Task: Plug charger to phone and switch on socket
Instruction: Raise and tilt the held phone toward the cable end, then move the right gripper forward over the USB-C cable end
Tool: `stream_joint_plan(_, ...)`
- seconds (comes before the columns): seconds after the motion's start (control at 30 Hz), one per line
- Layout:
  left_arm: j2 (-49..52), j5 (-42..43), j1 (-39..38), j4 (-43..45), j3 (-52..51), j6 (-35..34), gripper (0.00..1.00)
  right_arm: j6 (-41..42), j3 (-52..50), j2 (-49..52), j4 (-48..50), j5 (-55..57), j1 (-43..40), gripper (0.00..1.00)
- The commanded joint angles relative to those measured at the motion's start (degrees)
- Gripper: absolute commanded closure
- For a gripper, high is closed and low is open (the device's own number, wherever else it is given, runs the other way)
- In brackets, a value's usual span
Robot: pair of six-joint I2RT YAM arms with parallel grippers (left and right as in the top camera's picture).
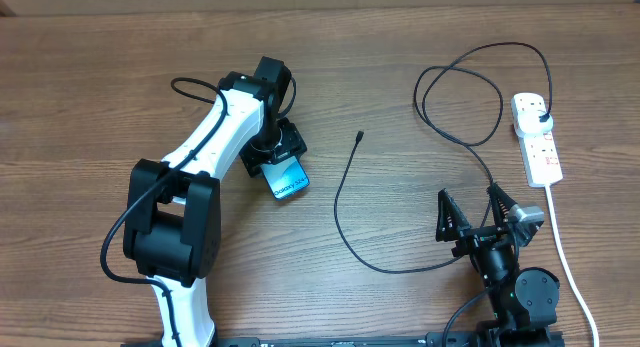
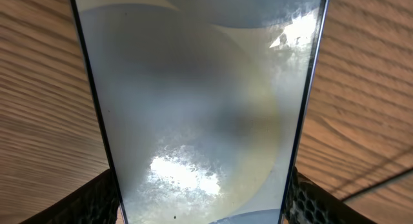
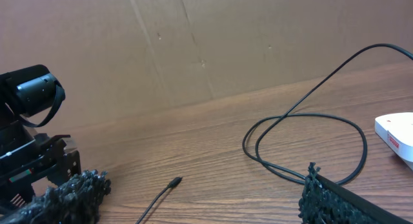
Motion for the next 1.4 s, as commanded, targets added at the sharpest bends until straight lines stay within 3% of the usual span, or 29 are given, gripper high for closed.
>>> stream_joint_plan(0.0,0.09,-4.9,-0.13,-0.04,1.57,-0.61,0.55,-0.02,-0.59,-0.48,0.24,0.35,0.39,0.0)
stream_joint_plan(0.17,0.07,-4.68,0.24,-2.73,4.17,-0.31,0.57,-0.02,-0.59,-0.48,0.24,0.35,0.39,0.0)
stream_joint_plan(0.63,0.07,-4.7,0.66,-22.84,28.85,1.84,0.55,-0.02,-0.59,-0.48,0.24,0.35,0.39,0.0)
stream_joint_plan(1.17,0.09,2.1,5.7,-22.71,29.42,0.61,0.55,0.17,-0.59,-0.48,0.24,-0.15,0.42,0.0)
stream_joint_plan(1.37,0.09,8.22,9.57,-23.98,29.42,-0.59,0.56,13.14,-0.55,-0.31,0.76,-8.26,0.39,0.0)
